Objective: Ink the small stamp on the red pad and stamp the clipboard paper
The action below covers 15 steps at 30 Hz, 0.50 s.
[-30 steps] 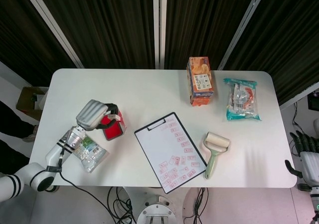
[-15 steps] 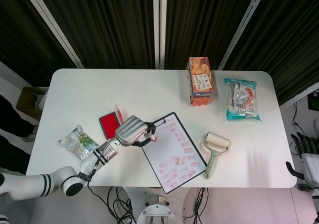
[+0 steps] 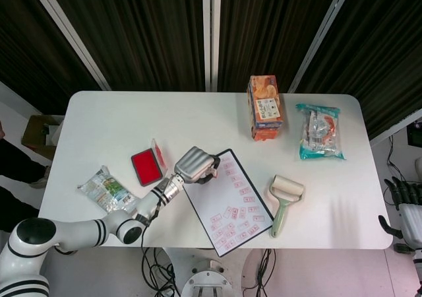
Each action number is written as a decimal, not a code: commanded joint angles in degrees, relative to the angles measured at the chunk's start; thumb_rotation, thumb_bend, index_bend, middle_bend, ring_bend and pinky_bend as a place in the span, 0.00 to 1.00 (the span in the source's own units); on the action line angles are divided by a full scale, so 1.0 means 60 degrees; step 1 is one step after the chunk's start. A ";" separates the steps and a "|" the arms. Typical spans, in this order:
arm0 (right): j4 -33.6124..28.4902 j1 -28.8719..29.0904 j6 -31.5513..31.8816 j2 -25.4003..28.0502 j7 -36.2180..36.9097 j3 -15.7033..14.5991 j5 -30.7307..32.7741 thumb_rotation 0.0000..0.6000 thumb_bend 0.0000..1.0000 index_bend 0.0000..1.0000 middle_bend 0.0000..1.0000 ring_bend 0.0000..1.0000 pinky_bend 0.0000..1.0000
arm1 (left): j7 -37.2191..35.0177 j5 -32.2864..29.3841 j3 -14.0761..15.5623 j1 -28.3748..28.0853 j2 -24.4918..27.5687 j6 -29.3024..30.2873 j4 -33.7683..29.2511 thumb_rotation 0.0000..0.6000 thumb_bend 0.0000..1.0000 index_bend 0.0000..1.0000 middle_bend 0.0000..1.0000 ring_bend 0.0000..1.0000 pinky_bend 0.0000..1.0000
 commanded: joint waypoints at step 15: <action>0.0100 -0.0006 -0.0016 0.0049 0.0181 0.0046 0.0063 1.00 0.26 0.00 0.00 0.00 0.00 | 0.2142 -0.3659 -0.0602 -0.0439 -0.0789 -0.0002 -0.0048 1.00 0.48 0.71 0.71 1.00 1.00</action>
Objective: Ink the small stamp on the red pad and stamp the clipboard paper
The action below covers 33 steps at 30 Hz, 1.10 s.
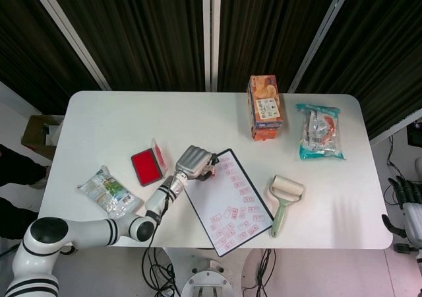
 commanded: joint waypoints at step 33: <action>0.0039 -0.0074 -0.0107 0.0023 -0.0034 -0.0081 0.0074 1.00 0.26 0.00 0.00 0.00 0.00 | 0.1888 -0.1831 0.0064 0.0345 -0.0934 0.2356 -0.0519 1.00 0.49 0.71 0.72 1.00 1.00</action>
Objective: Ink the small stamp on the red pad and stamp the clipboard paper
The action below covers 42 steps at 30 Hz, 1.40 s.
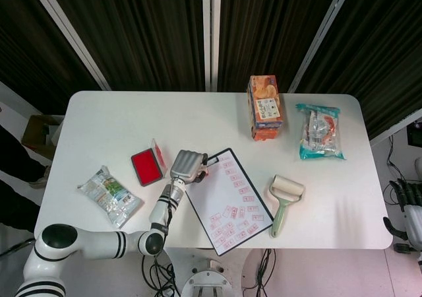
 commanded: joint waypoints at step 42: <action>-0.0223 0.0024 -0.0270 0.0117 -0.0169 0.0048 0.0253 1.00 0.26 0.00 0.00 0.00 0.00 | -0.0105 0.0592 0.0186 0.0385 -0.0614 -0.0120 0.0852 1.00 0.49 0.73 0.74 1.00 1.00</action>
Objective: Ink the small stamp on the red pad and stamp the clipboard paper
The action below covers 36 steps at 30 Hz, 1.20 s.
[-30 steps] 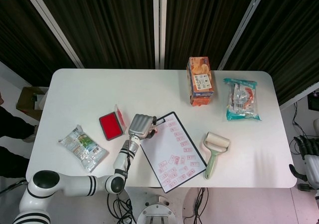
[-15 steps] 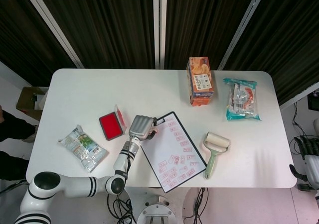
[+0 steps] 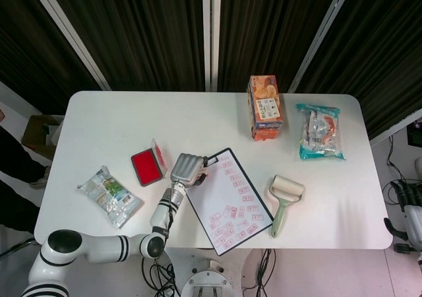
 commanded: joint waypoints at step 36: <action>-0.0224 0.0042 0.0075 0.0049 -0.0154 0.0017 -0.0104 1.00 0.26 0.00 0.00 0.00 0.00 | -0.0304 0.1423 0.0285 0.1492 0.3213 0.1555 -0.5063 1.00 0.49 0.75 0.76 1.00 1.00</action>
